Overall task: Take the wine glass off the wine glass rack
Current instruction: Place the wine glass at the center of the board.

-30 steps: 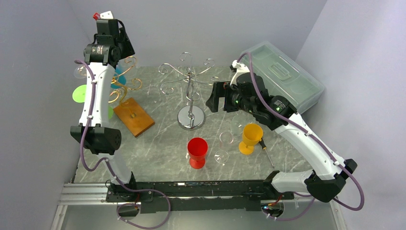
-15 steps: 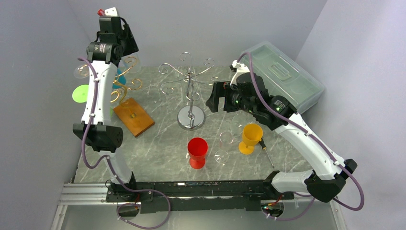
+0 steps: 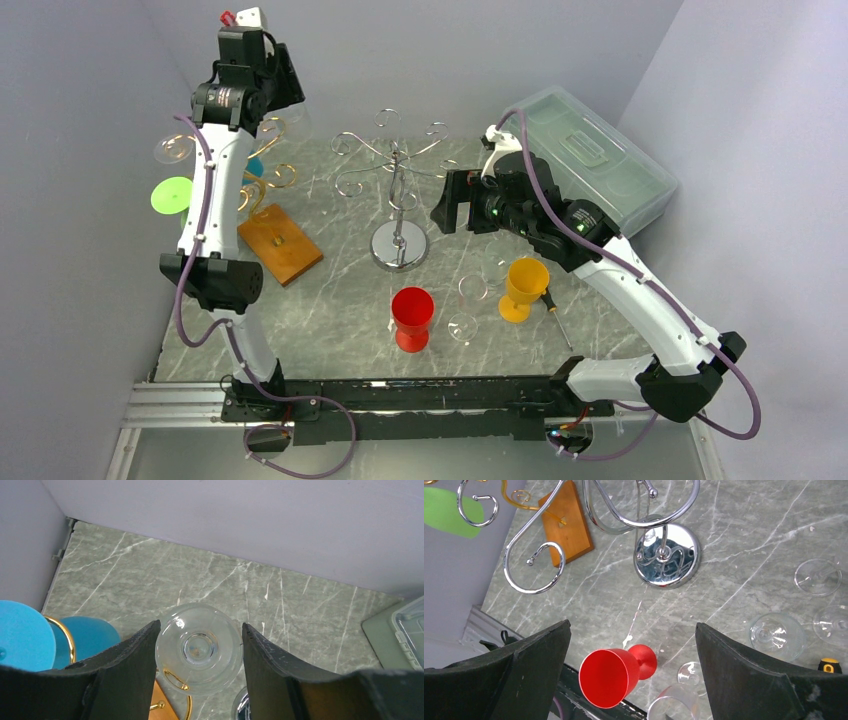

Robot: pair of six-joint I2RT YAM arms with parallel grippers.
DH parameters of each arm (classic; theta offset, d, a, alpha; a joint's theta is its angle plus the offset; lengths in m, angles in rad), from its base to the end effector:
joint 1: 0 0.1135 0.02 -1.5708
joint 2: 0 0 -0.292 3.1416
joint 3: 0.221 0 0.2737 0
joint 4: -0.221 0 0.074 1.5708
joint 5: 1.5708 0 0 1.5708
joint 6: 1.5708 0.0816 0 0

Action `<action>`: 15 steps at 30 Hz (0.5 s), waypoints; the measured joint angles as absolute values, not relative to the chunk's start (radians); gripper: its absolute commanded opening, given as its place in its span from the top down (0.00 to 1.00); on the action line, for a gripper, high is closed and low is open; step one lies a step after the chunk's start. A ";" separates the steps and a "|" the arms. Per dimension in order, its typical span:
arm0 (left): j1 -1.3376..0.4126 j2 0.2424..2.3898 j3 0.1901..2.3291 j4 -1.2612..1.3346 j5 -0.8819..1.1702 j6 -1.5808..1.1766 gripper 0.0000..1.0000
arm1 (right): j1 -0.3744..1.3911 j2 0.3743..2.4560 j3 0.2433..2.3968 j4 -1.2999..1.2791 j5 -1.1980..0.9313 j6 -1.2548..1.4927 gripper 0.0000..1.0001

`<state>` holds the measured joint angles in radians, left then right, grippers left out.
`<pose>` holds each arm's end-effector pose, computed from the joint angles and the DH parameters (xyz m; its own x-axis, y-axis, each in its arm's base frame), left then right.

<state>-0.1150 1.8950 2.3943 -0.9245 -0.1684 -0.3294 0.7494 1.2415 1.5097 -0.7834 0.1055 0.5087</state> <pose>0.4580 -0.0391 0.5071 -0.3753 -0.2777 -0.8843 -0.1690 0.9586 -0.2293 0.2271 0.1996 0.4420 -0.6123 0.0919 -0.7853 -0.3574 0.8538 0.3785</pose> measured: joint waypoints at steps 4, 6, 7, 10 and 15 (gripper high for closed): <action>-0.125 1.895 2.396 -0.924 -0.146 -0.330 0.73 | 0.749 1.240 1.510 -0.783 0.112 0.509 0.02; -0.131 1.895 2.396 -0.924 -0.138 -0.329 0.73 | 0.749 1.237 1.509 -0.782 0.115 0.509 0.02; -0.135 1.895 2.396 -0.924 -0.134 -0.329 0.73 | 0.749 1.233 1.509 -0.780 0.117 0.509 0.02; -0.147 1.895 2.398 -0.924 -0.126 -0.327 0.73 | 0.749 1.216 1.506 -0.770 0.122 0.509 0.02; -0.170 1.895 2.408 -0.925 -0.120 -0.326 0.73 | 0.749 1.193 1.498 -0.754 0.122 0.509 0.02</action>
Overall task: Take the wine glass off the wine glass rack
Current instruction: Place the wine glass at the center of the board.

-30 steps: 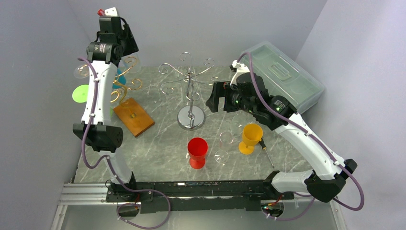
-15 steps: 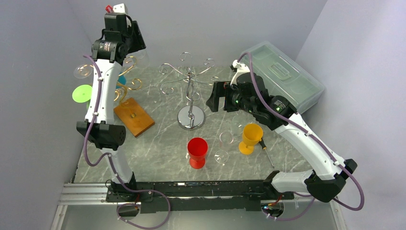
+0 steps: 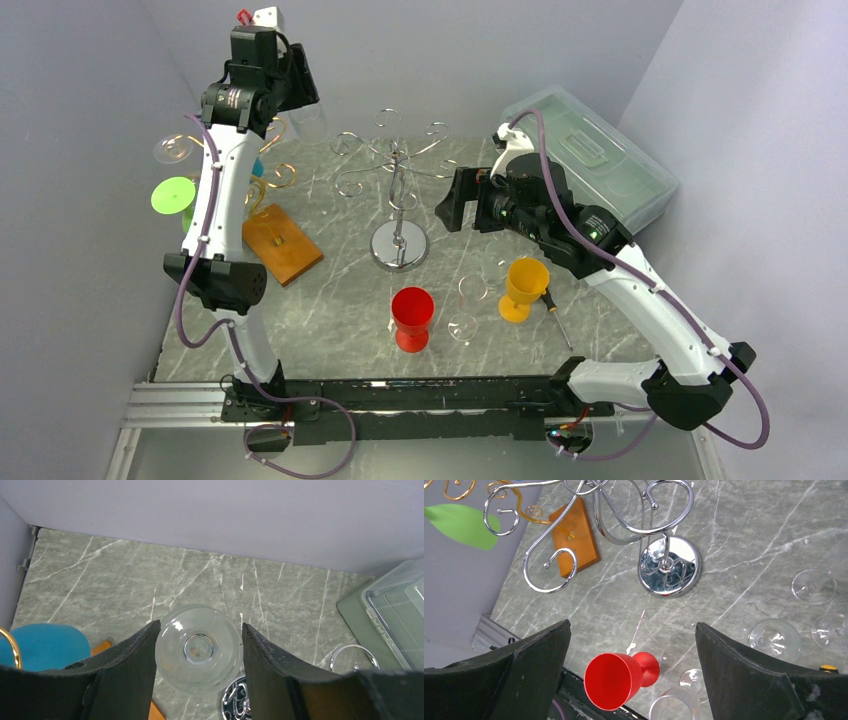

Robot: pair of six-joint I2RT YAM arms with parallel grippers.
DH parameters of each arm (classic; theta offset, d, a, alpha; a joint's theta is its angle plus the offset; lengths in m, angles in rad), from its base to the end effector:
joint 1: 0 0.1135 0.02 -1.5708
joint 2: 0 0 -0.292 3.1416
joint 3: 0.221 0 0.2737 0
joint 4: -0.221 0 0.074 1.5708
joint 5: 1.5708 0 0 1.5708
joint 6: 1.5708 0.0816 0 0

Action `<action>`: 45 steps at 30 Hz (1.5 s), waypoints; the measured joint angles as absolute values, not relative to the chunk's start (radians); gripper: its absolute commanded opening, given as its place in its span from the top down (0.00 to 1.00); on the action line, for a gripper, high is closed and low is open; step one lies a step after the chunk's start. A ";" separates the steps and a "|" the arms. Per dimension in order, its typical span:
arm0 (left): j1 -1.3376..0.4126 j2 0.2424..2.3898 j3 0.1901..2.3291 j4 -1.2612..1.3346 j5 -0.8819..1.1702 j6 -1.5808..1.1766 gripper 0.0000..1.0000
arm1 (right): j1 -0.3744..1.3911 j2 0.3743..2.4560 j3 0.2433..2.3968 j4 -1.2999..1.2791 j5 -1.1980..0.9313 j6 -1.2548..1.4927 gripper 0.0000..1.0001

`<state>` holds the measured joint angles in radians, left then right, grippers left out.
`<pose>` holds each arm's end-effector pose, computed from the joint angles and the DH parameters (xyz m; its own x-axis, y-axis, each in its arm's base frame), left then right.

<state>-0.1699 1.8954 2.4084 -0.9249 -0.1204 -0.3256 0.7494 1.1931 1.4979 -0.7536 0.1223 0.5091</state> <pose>0.4535 -0.0678 0.5115 -0.3929 -0.2548 -0.8836 -0.0699 0.9663 -0.2476 0.2181 0.1894 0.4550 -0.5677 0.1326 -0.8125 -0.3653 0.8439 0.3929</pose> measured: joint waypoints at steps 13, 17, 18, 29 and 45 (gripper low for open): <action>-0.226 1.822 2.419 -0.966 -0.144 -0.315 0.73 | 0.749 1.188 1.466 -0.730 0.120 0.520 0.02; -0.244 1.780 2.413 -0.979 -0.157 -0.315 0.74 | 0.749 1.177 1.452 -0.723 0.118 0.525 0.02; -0.249 1.768 2.406 -0.981 -0.159 -0.315 0.74 | 0.749 1.175 1.451 -0.723 0.117 0.527 0.02; -0.290 1.710 2.377 -1.045 -0.196 -0.311 0.74 | 0.749 1.153 1.428 -0.692 0.093 0.542 0.03; -0.305 1.640 2.360 -1.145 -0.215 -0.328 0.74 | 0.749 1.144 1.396 -0.645 0.025 0.565 0.02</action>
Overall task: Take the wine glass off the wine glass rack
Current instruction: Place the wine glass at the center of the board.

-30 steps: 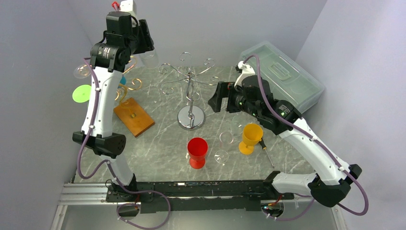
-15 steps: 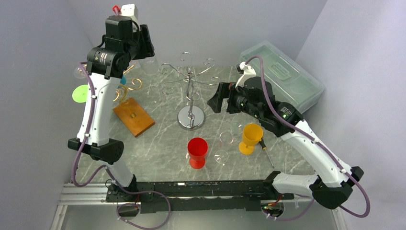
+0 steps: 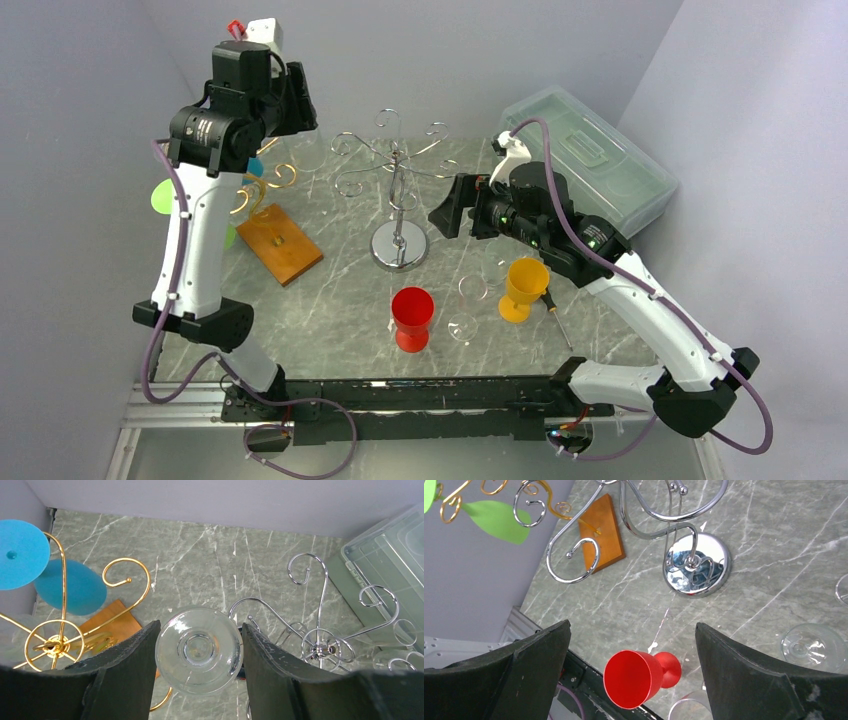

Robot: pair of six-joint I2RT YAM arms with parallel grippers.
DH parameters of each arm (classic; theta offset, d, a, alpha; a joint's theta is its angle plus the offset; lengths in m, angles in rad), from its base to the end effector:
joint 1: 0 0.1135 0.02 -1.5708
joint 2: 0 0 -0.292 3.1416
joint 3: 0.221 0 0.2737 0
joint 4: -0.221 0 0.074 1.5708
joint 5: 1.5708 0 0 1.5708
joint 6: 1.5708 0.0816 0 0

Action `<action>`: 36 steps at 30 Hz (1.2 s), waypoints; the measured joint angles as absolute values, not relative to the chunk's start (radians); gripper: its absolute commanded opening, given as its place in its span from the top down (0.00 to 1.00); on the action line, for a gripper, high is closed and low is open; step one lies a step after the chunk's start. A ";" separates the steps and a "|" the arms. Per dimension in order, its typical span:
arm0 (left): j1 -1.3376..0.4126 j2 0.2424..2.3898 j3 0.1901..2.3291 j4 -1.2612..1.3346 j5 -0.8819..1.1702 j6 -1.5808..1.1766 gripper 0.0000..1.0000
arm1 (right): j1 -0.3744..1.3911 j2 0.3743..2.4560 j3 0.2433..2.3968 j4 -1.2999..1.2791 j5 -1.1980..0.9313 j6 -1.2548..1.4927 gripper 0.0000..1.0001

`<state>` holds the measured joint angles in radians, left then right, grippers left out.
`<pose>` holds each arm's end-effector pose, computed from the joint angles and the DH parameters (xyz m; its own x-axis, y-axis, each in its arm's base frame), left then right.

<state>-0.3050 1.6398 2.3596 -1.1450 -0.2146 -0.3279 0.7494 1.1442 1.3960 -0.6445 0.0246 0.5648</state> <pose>0.3309 -0.0860 0.5625 -0.4074 -0.2016 -0.8907 -0.0241 0.9774 -0.2102 0.2112 0.1938 0.4444 -0.5922 0.1798 -0.7854 -0.4112 0.7708 0.4866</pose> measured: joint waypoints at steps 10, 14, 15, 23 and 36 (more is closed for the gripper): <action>-0.307 1.600 2.309 -1.158 -0.187 -0.343 0.75 | 0.749 1.145 1.396 -0.633 0.017 0.564 0.02; -0.309 1.592 2.292 -1.171 -0.173 -0.353 0.75 | 0.749 1.147 1.396 -0.633 0.017 0.560 0.02; -0.310 1.591 2.289 -1.173 -0.170 -0.355 0.75 | 0.749 1.147 1.396 -0.633 0.017 0.559 0.02; -0.314 1.563 2.260 -1.195 -0.143 -0.370 0.75 | 0.756 1.155 1.396 -0.626 0.018 0.533 0.02; -0.318 1.493 2.195 -1.258 -0.107 -0.406 0.77 | 0.968 1.200 1.427 -0.616 0.191 0.453 0.01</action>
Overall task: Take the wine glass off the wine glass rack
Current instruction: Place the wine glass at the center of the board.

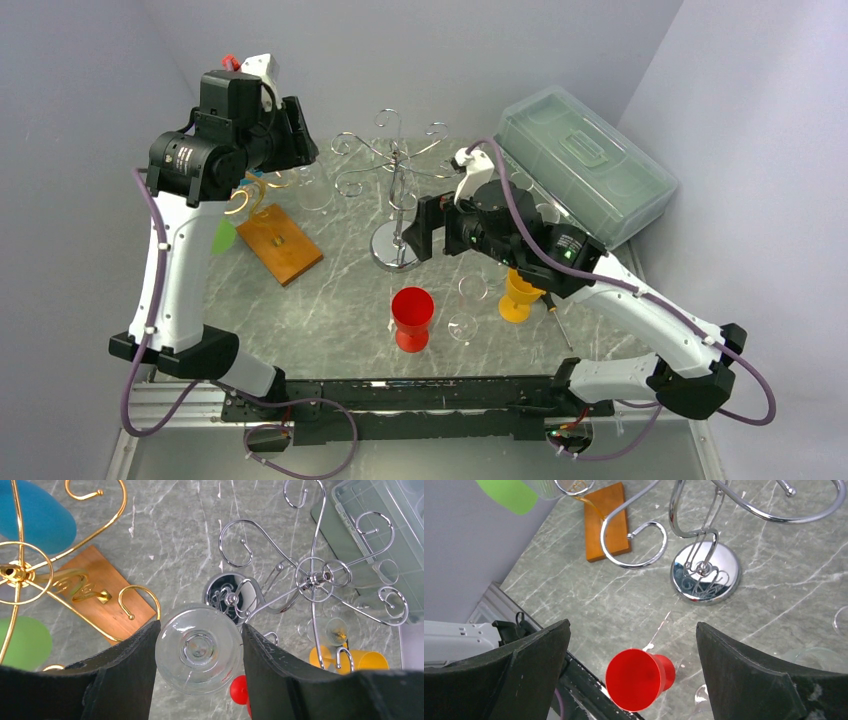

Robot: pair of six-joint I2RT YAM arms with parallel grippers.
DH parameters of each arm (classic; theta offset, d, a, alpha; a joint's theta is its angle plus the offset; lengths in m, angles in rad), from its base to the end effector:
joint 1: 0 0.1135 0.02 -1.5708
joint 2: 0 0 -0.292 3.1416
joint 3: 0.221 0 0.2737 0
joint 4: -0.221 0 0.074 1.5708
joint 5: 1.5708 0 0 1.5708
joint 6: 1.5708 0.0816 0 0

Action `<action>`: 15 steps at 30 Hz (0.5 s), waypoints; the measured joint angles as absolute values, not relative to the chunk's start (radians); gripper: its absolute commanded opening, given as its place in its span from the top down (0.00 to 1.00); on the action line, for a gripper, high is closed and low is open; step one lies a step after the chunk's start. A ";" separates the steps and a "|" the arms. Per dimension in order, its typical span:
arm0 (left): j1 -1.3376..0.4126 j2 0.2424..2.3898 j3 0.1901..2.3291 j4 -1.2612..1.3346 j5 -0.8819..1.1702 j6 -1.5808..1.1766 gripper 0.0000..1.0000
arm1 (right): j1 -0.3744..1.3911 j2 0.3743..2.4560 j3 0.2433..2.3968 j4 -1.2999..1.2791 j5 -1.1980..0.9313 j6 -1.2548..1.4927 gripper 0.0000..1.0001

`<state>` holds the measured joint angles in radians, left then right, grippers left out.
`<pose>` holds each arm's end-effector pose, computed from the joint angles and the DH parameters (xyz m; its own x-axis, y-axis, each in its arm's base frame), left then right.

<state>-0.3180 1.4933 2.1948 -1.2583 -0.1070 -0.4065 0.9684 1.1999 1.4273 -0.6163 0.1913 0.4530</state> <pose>0.2823 -0.0838 0.5408 -0.5499 -0.2329 -0.8021 0.0080 0.9588 -0.2838 0.1847 0.2412 0.4459 -0.5036 0.0260 -0.8635 -0.5437 0.7673 0.3402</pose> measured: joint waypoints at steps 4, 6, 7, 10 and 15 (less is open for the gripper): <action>-0.323 1.480 2.176 -1.277 -0.093 -0.416 0.78 | 1.029 1.202 1.427 -0.583 0.250 0.432 0.01; -0.329 1.474 2.167 -1.286 -0.085 -0.419 0.78 | 1.061 1.208 1.428 -0.564 0.276 0.420 0.01; -0.334 1.467 2.155 -1.290 -0.079 -0.426 0.78 | 1.077 1.213 1.428 -0.553 0.288 0.414 0.01; -0.344 1.443 2.121 -1.302 -0.067 -0.436 0.78 | 1.119 1.235 1.427 -0.524 0.314 0.405 0.01; -0.351 1.395 2.061 -1.317 -0.045 -0.447 0.79 | 1.171 1.260 1.423 -0.476 0.333 0.395 0.01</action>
